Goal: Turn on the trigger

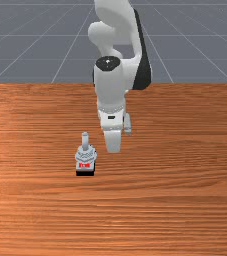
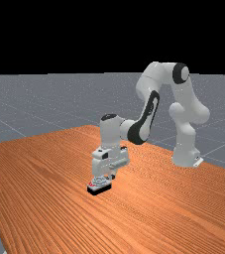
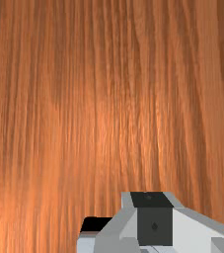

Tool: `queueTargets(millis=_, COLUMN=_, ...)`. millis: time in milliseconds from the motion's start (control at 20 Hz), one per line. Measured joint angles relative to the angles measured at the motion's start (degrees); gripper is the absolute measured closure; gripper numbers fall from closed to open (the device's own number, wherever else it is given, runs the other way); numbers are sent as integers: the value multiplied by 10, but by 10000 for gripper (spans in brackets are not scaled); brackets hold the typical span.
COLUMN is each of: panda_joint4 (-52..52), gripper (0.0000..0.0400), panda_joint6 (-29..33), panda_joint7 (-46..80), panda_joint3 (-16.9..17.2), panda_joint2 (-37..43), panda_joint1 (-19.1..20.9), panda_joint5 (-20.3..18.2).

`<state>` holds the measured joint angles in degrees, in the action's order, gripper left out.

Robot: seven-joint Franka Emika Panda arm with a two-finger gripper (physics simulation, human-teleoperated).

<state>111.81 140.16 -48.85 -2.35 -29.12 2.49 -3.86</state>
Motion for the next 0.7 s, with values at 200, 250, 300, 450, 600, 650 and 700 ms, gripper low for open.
queueTargets(millis=200, panda_joint4=-1, gripper=400, panda_joint6=-7, panda_joint7=-34, panda_joint3=1, panda_joint2=8, panda_joint1=-2, panda_joint5=28)
queueTargets(millis=250, panda_joint4=-1, gripper=400, panda_joint6=-7, panda_joint7=-21, panda_joint3=2, panda_joint2=8, panda_joint1=-7, panda_joint5=27)
queueTargets(millis=300, panda_joint4=0, gripper=400, panda_joint6=-6, panda_joint7=-3, panda_joint3=4, panda_joint2=8, panda_joint1=-13, panda_joint5=25)
queueTargets(millis=450, panda_joint4=20, gripper=400, panda_joint6=18, panda_joint7=28, panda_joint3=5, panda_joint2=17, panda_joint1=-25, panda_joint5=22)
queueTargets(millis=600, panda_joint4=45, gripper=400, panda_joint6=27, panda_joint7=332, panda_joint3=69, panda_joint2=30, panda_joint1=-85, panda_joint5=-14)
queueTargets(millis=650, panda_joint4=66, gripper=400, panda_joint6=37, panda_joint7=355, panda_joint3=74, panda_joint2=42, panda_joint1=-89, panda_joint5=-14)
queueTargets(millis=700, panda_joint4=96, gripper=400, panda_joint6=49, panda_joint7=378, panda_joint3=77, panda_joint2=60, panda_joint1=-93, panda_joint5=-13)
